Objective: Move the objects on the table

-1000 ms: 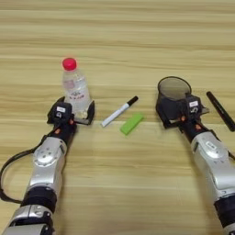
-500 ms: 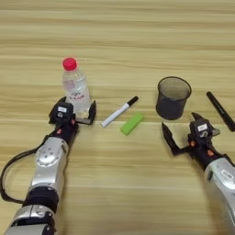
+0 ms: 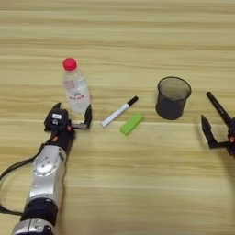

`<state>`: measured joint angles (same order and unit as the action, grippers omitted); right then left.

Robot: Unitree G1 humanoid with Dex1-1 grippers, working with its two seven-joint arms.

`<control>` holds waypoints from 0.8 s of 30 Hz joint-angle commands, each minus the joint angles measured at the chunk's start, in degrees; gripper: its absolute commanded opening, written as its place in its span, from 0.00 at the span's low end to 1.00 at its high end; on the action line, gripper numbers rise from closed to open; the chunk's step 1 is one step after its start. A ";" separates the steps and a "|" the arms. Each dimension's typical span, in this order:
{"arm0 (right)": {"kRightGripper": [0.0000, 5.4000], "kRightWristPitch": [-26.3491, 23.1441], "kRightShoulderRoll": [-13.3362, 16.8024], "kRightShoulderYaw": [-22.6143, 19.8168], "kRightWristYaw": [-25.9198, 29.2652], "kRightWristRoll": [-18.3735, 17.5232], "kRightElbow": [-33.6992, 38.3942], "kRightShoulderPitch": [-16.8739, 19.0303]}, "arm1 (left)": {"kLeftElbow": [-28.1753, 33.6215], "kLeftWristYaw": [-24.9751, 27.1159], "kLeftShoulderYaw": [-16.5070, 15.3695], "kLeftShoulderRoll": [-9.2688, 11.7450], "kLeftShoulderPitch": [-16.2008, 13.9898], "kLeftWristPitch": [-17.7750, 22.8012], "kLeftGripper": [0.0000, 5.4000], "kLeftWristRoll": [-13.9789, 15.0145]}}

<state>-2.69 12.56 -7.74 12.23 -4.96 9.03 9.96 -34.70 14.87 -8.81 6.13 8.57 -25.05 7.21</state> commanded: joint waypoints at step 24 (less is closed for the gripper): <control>0.84 -5.07 4.27 -4.18 6.00 -5.73 -23.12 -11.84 | 0.18 -2.94 -0.28 -0.49 -0.53 -2.16 1.00 -0.20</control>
<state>-4.35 16.17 -12.78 16.84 -9.74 -13.24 -0.99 -34.77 12.21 -9.20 5.74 8.42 -27.33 6.90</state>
